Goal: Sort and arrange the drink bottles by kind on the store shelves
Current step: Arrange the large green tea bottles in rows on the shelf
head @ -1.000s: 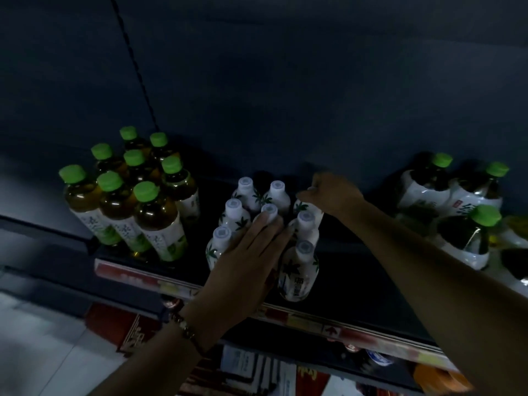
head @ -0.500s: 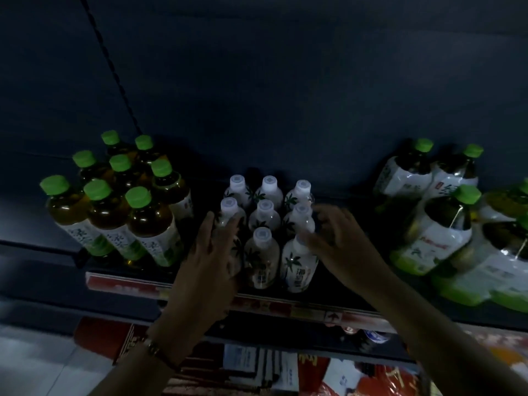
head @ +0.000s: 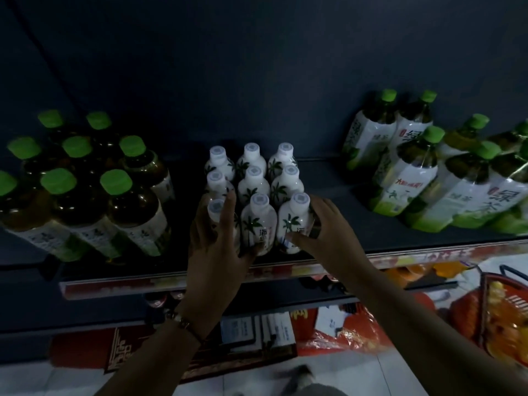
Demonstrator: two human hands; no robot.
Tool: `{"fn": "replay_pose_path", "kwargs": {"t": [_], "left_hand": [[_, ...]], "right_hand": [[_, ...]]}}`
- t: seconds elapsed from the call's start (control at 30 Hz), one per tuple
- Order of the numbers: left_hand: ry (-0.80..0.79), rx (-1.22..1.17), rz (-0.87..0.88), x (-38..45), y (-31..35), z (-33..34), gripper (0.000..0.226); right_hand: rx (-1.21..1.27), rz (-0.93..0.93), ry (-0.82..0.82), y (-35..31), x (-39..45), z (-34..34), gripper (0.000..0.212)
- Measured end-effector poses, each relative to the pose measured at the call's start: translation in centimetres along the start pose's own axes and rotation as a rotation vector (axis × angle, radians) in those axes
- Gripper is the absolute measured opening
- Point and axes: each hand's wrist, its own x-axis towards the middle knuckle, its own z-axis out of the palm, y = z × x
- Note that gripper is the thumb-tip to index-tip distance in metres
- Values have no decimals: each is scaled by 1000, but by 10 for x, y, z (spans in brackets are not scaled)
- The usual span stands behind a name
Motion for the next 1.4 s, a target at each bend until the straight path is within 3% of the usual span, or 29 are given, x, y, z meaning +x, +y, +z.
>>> {"fn": "replay_pose_path", "kwargs": {"t": [0.3, 0.43, 0.5, 0.63, 0.7, 0.83, 1.0, 1.17, 1.27, 1.4], "left_hand": [[-128, -128, 11, 2, -4, -26, 101], [-203, -25, -55, 2, 0, -30, 101], [-134, 78, -18, 1, 12, -29, 90], [151, 202, 201, 19, 93, -13, 66], [111, 130, 281, 41, 146, 8, 62], [-36, 119, 284, 74, 228, 64, 68], [-141, 151, 175, 112, 293, 113, 84], [-166, 68, 140, 130, 310, 138, 70], [-138, 75, 136, 135, 309, 138, 62], [-216, -51, 83, 137, 305, 129, 73]], "right_hand": [[112, 96, -102, 15, -13, -30, 58], [118, 117, -127, 41, -22, -60, 55], [127, 97, -109, 51, -22, -78, 49], [22, -23, -75, 65, -17, -130, 45], [-74, -95, -43, 72, -12, -161, 43], [-201, -292, 101, 89, -4, -223, 35], [-397, -367, 289, 114, 9, -273, 46], [-375, -139, -4, 135, 32, -286, 79], [-433, -245, 4, 146, 37, -286, 67], [-358, -299, 25, 151, 44, -294, 50]]}}
